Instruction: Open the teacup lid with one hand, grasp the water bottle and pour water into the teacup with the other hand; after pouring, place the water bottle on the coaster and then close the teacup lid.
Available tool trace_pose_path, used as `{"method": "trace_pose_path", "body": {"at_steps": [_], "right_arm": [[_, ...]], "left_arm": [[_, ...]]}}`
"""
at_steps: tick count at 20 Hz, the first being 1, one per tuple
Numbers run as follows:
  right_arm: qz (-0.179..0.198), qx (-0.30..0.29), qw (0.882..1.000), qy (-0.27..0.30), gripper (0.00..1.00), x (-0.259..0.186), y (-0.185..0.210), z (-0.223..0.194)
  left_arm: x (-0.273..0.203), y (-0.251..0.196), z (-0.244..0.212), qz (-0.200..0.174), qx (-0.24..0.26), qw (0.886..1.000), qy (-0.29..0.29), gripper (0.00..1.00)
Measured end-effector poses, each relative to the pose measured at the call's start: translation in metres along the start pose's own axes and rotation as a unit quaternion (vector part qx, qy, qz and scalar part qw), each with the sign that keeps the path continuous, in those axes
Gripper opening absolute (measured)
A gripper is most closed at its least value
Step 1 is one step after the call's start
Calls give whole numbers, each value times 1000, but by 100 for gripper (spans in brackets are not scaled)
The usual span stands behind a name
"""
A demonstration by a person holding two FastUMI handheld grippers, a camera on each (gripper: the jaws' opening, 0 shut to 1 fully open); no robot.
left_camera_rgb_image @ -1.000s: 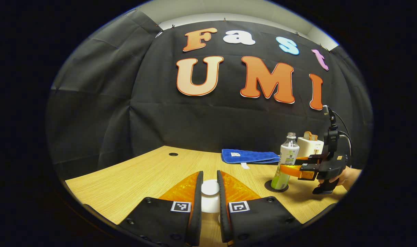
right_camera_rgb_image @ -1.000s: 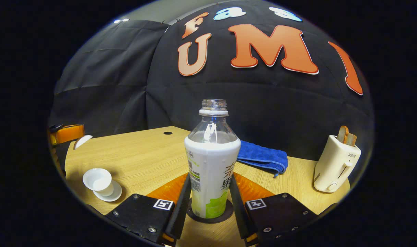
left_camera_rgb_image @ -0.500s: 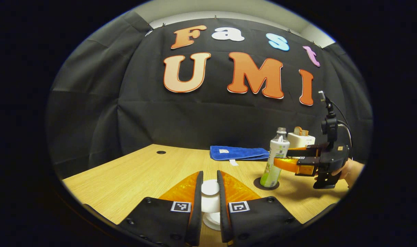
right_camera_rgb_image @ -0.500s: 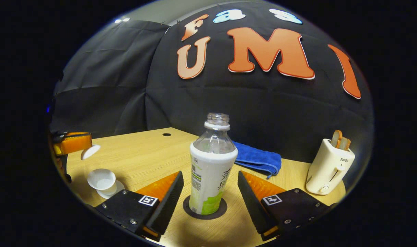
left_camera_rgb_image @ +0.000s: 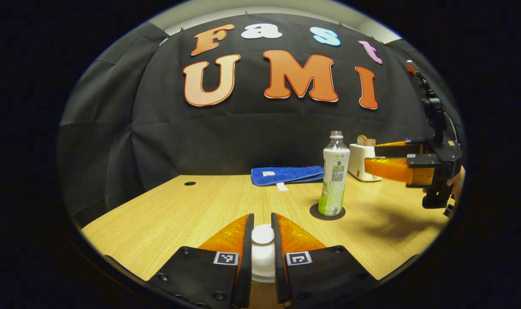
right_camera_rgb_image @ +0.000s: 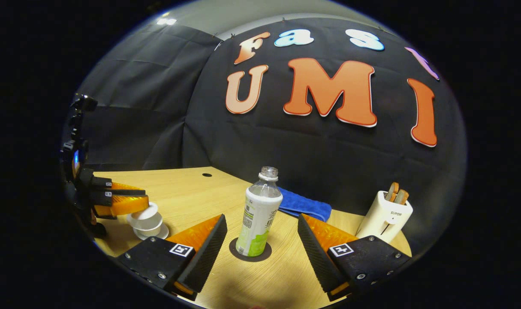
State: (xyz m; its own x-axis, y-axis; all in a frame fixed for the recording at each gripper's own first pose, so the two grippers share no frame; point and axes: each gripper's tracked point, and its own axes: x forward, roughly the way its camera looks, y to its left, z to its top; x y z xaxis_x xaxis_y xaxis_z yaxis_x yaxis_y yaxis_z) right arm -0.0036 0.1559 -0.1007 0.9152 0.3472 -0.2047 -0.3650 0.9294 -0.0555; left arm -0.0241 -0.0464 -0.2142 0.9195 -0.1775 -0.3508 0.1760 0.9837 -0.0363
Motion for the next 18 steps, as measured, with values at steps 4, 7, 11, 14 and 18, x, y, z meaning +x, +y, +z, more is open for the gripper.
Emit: {"method": "trace_pose_path", "body": {"at_steps": [4,7,11,14,18], "right_arm": [[-7,3,1000,-14,99,-22,1,7],[-23,4,999,-23,99,-32,-4,9],[-38,9,999,-27,99,-41,-10,7],[-45,14,999,-26,99,-45,-13,4],[-52,24,998,-34,99,-50,-16,9]], "left_arm": [[3,-3,-11,-6,12,1000,14,26],[2,-9,-15,-11,22,999,22,22],[0,-11,-15,-4,51,998,25,26],[0,-11,-16,-2,56,998,30,26],[1,-12,-14,-3,53,998,32,31]]}}
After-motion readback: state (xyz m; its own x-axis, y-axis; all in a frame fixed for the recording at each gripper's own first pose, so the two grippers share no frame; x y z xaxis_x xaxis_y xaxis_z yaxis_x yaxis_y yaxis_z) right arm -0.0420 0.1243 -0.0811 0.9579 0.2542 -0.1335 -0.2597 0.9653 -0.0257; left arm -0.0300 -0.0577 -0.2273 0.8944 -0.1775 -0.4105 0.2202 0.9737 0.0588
